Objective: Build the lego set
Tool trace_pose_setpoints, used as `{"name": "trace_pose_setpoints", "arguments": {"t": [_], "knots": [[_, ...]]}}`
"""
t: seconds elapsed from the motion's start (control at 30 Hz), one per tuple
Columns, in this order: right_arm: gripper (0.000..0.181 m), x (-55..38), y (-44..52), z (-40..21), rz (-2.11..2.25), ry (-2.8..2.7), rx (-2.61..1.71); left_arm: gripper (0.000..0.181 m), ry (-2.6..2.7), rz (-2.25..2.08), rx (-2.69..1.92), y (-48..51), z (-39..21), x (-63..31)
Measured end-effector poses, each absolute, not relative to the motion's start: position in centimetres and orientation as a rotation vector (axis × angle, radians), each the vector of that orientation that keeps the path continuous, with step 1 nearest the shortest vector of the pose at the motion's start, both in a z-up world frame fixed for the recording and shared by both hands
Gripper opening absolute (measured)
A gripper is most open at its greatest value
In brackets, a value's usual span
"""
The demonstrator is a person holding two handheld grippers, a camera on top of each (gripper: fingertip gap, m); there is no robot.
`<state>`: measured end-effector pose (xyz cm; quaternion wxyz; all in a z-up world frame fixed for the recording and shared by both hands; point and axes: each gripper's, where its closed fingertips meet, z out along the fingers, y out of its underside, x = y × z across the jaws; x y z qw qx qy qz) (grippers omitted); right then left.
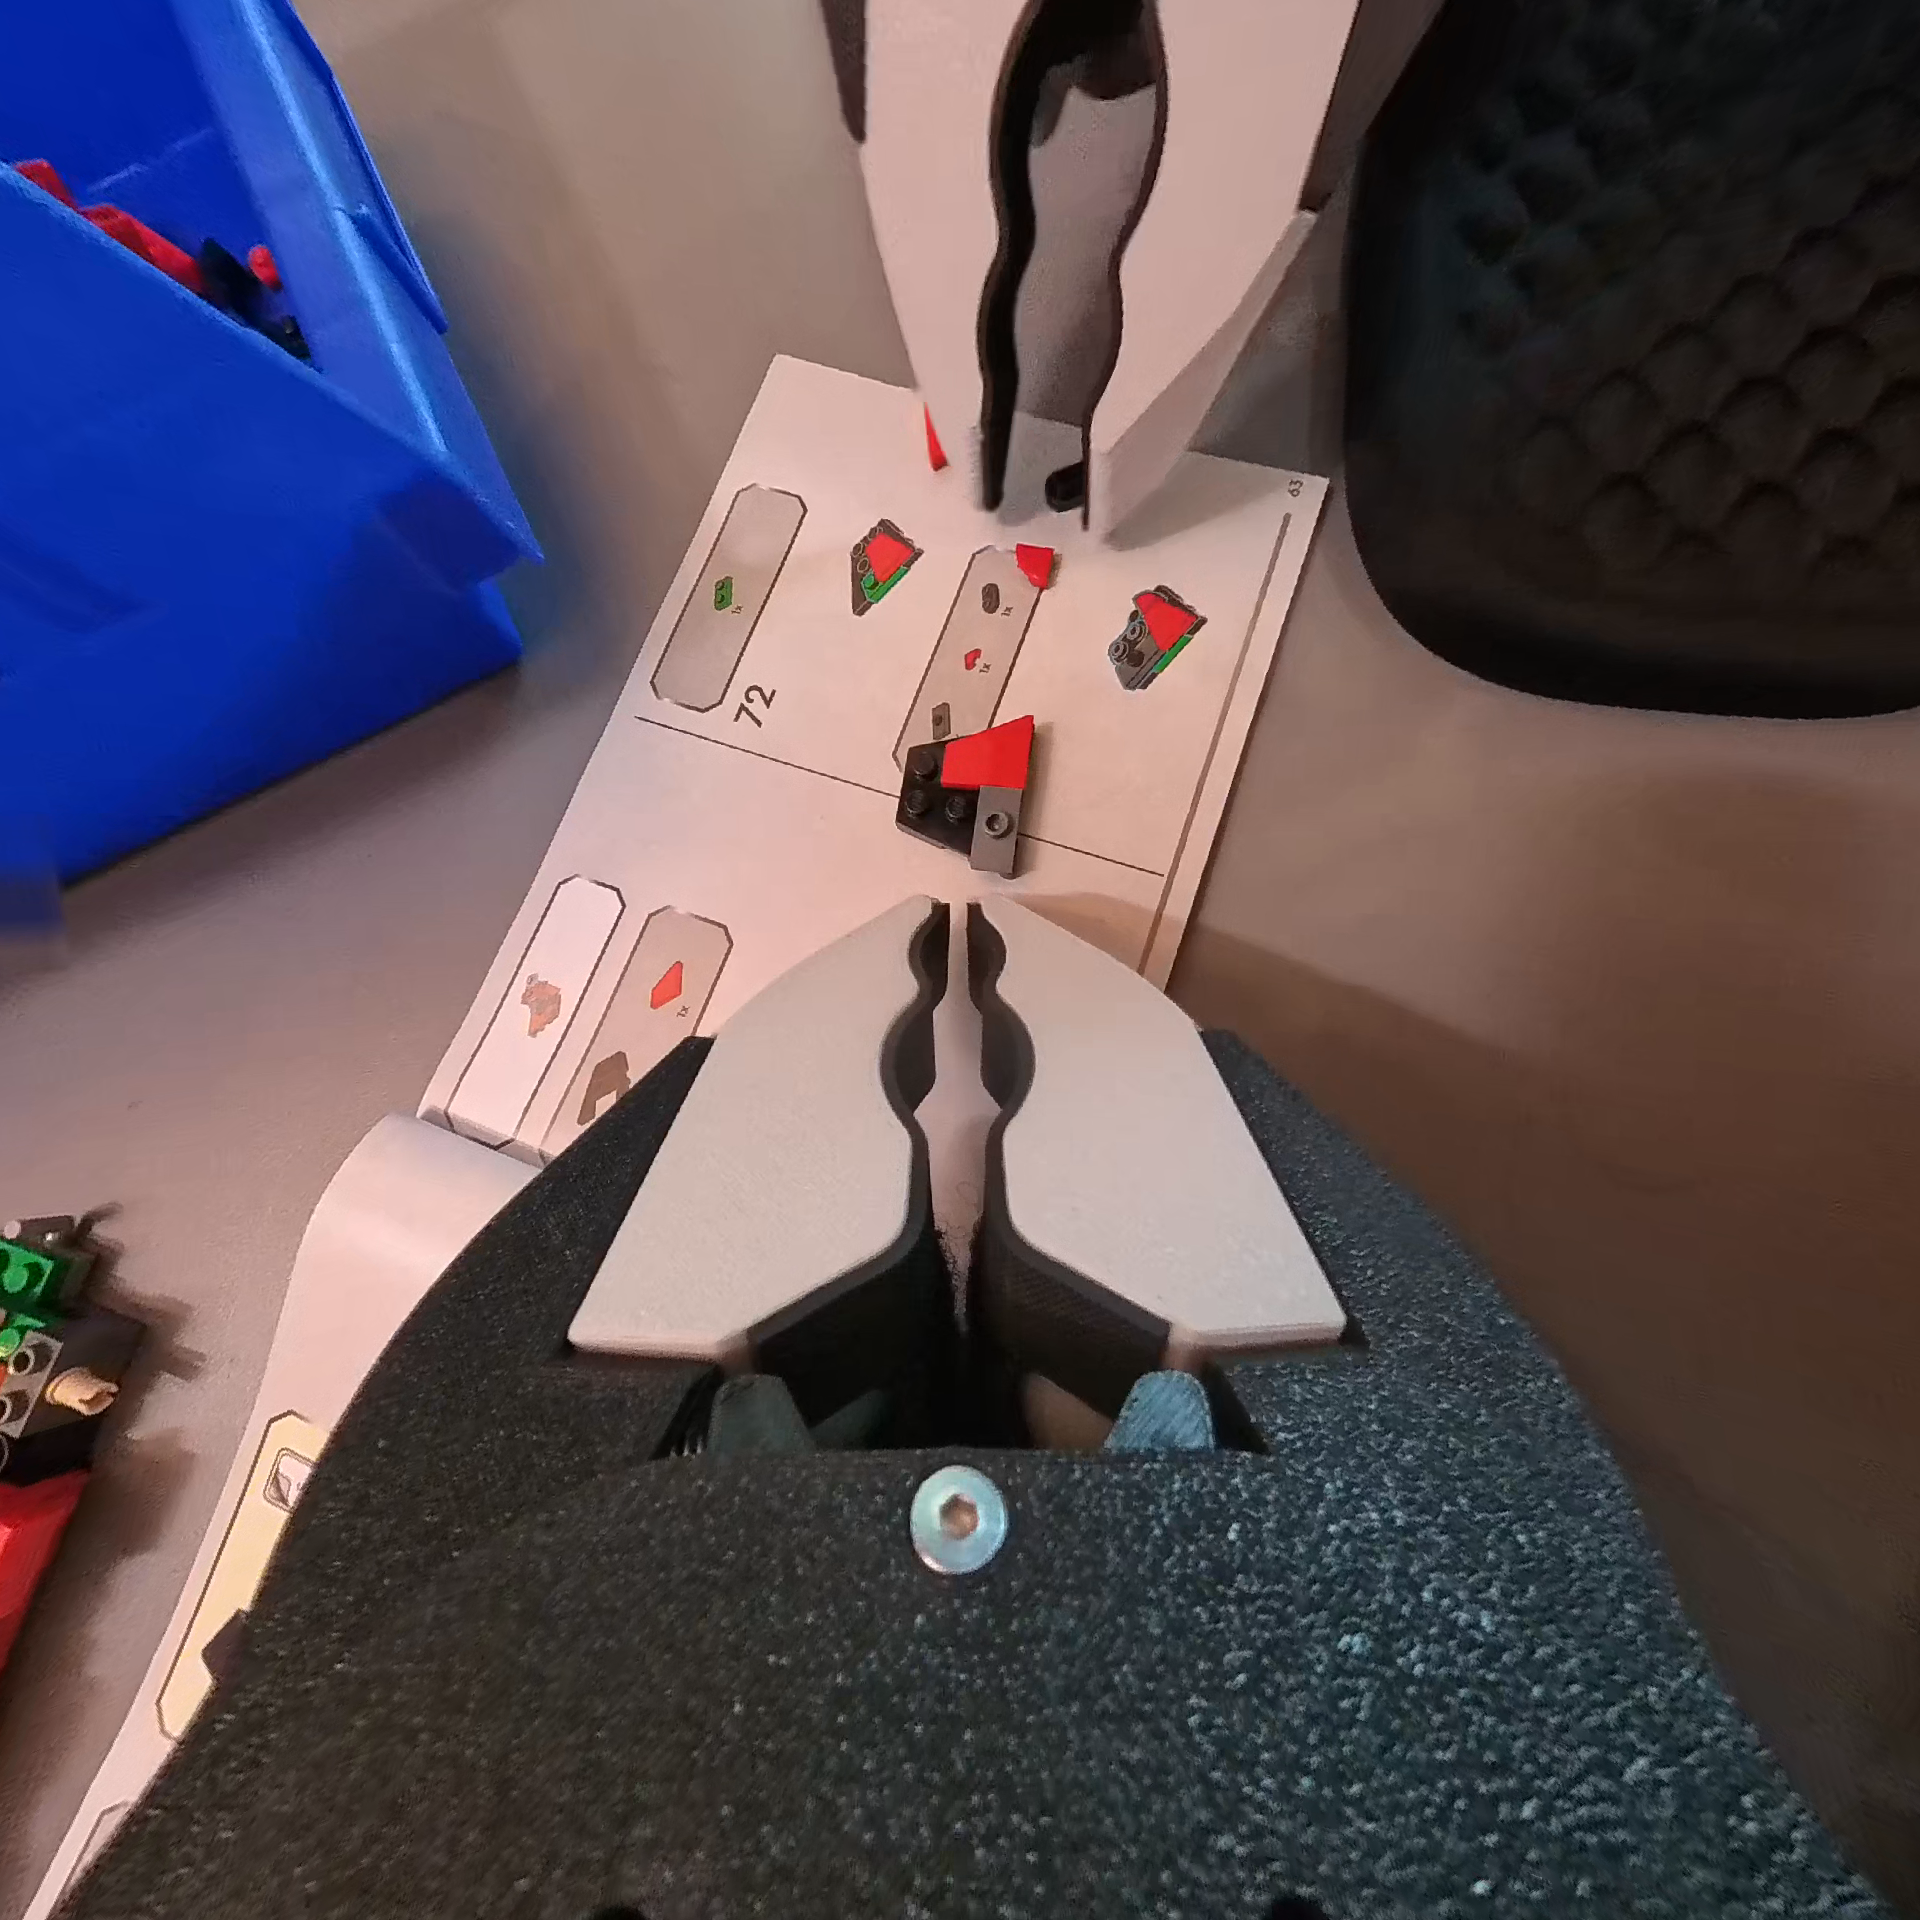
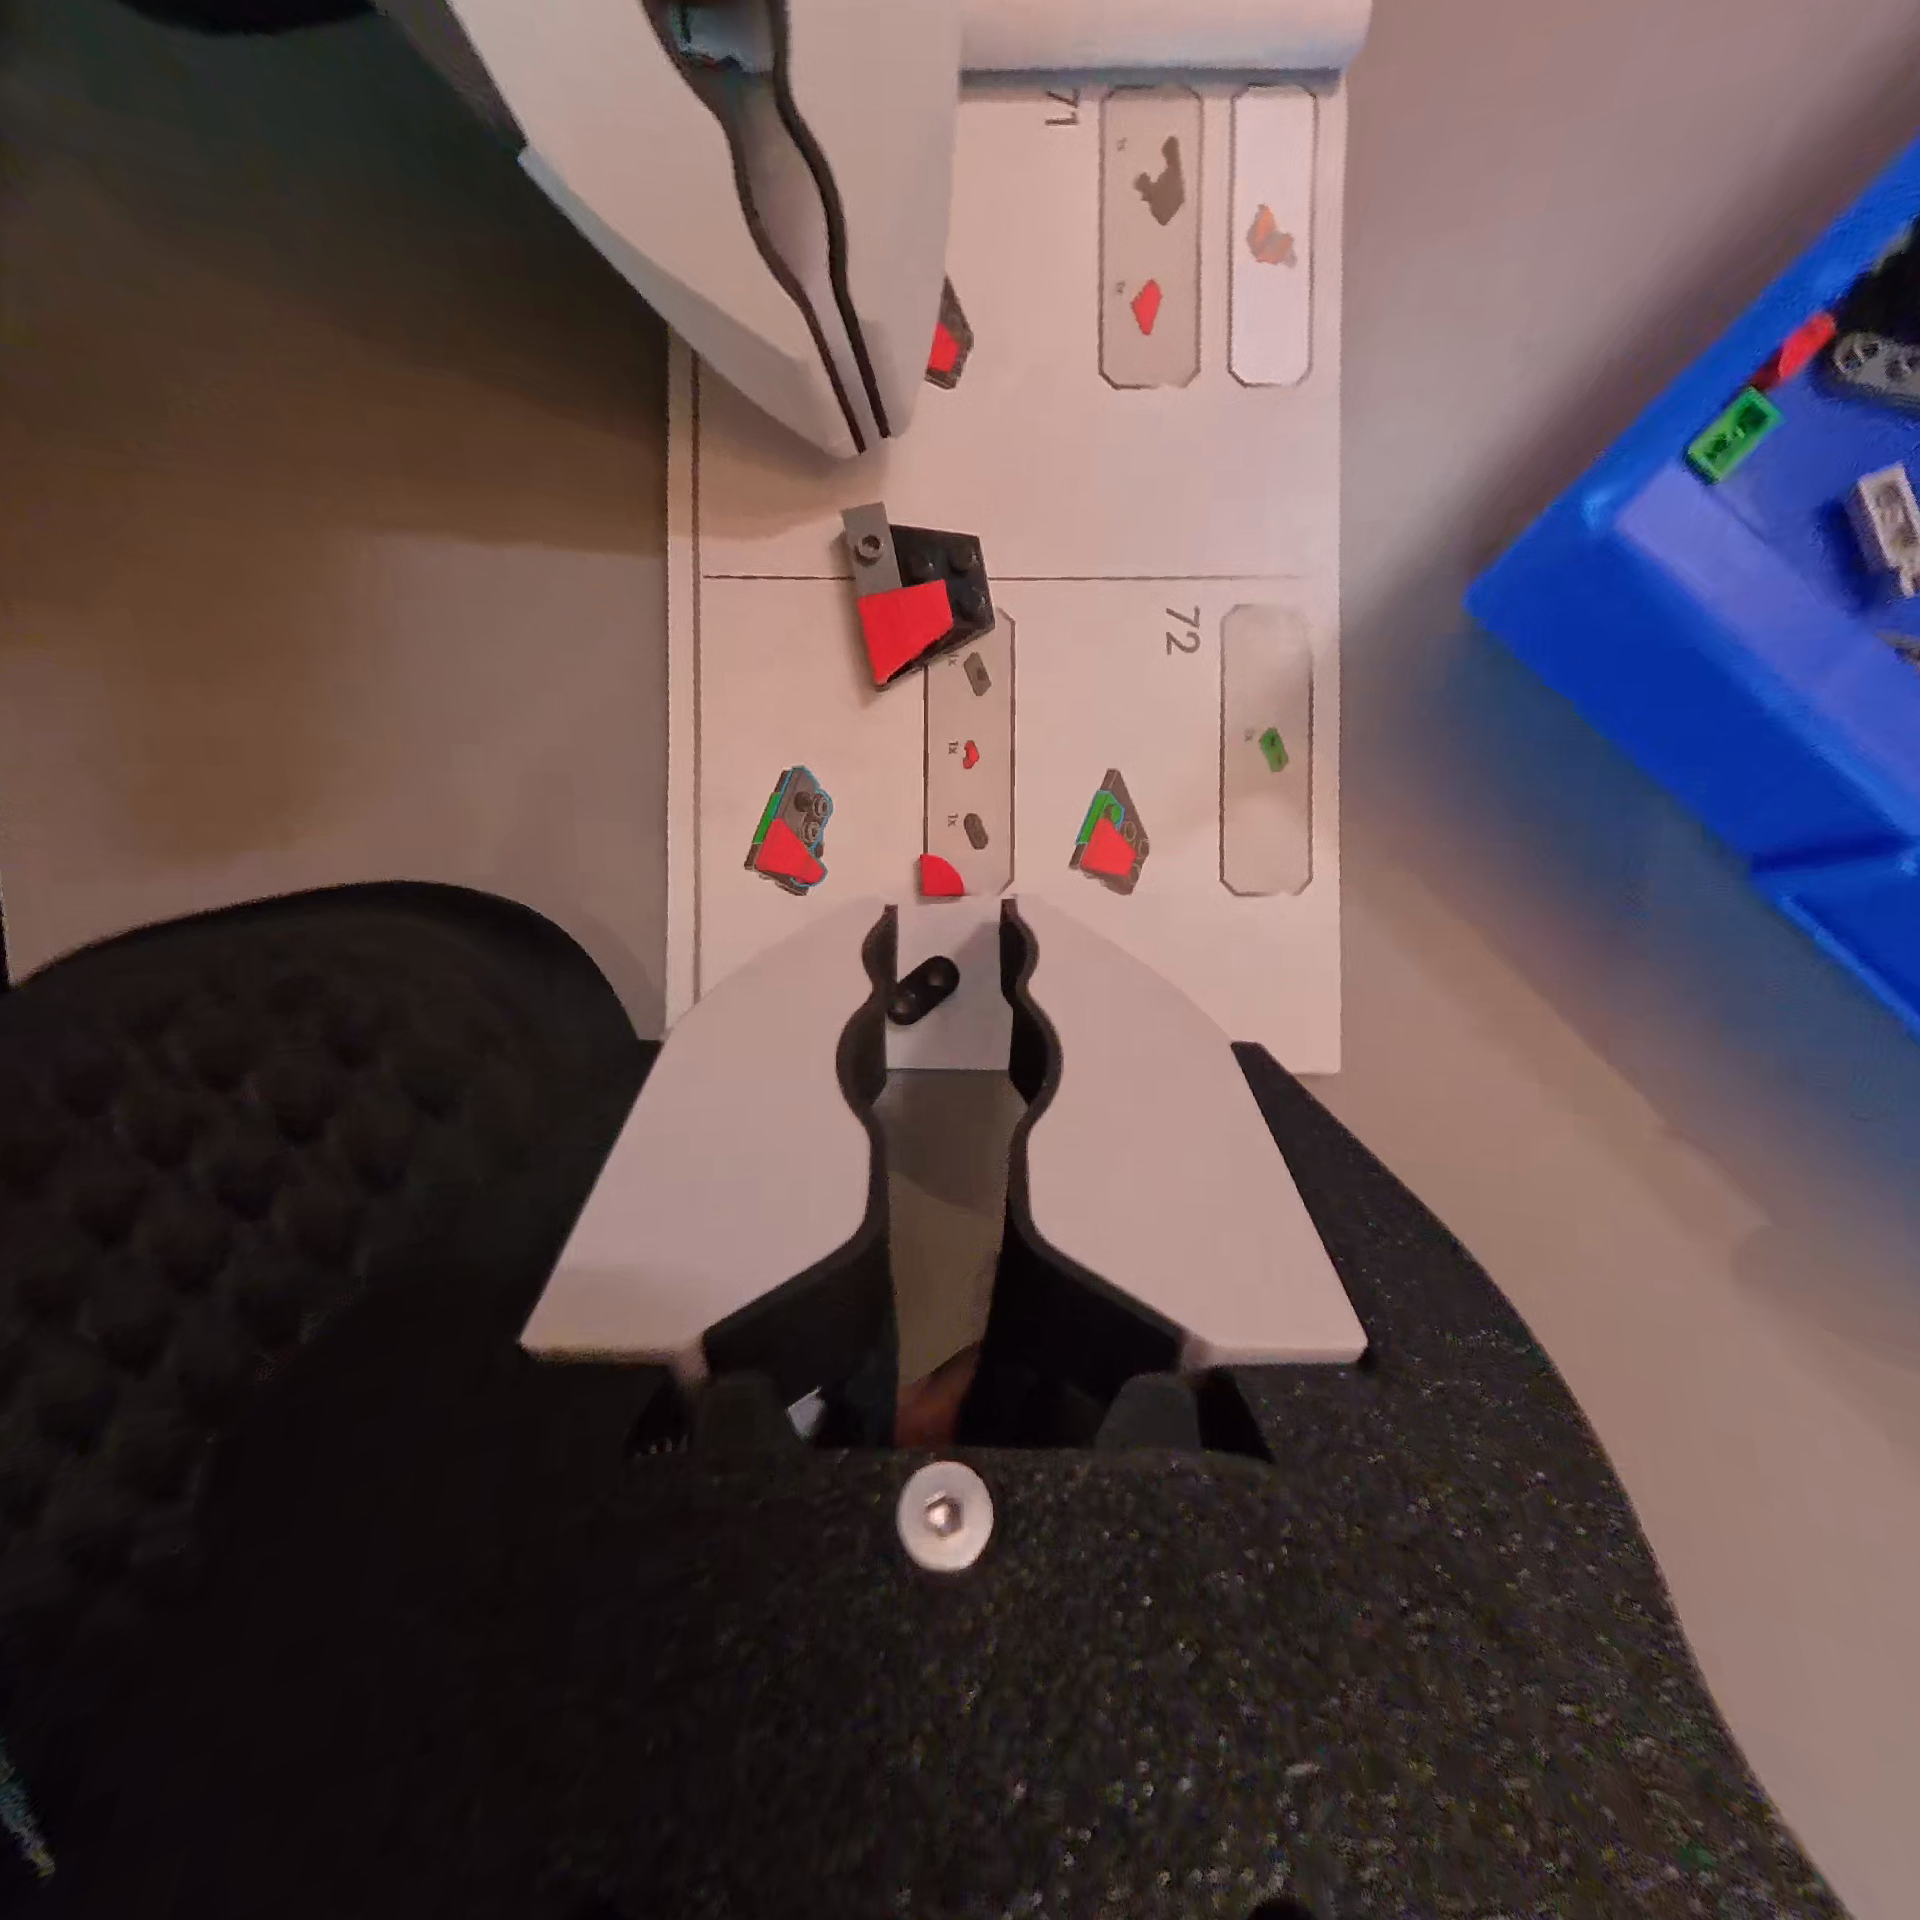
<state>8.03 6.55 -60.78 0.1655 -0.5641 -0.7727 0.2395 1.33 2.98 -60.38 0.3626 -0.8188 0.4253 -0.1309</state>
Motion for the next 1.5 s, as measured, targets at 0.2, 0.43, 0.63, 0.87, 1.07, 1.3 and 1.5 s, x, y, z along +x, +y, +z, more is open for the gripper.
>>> {"name": "trace_pose_setpoints", "arguments": {"t": [0.2,0.43,0.63,0.87,1.07,1.3,1.5], "knots": [[0.018,7.7,6.5,-61.1,0.806,-2.328,-1.483,0.002,1.072,-0.355,-2.098,3.1,-60.1,1.3],[0.02,7.9,5.5,-60.9,0.816,-2.311,-1.435,0.003,1.083,-0.351,-2.099,3.0,-60.1,1.3],[0.015,8.6,4.6,-60.7,0.851,-2.299,-1.474,0.003,1.084,-0.347,-2.099,3.0,-60.2,1.3],[0.016,7.9,6.0,-61.0,0.766,-2.216,-1.479,0.003,1.089,-0.344,-2.102,3.0,-60.2,1.3],[0.014,8.2,4.8,-60.9,0.798,-2.252,-1.489,0.003,1.084,-0.349,-2.105,3.0,-60.2,1.3],[0.014,7.8,6.0,-60.7,0.593,-2.226,-1.609,0.003,1.08,-0.349,-2.108,3.0,-60.3,1.2],[0.014,7.7,5.6,-61.0,0.495,-2.193,-1.736,0.003,1.074,-0.35,-2.107,3.1,-60.2,1.2]]}}
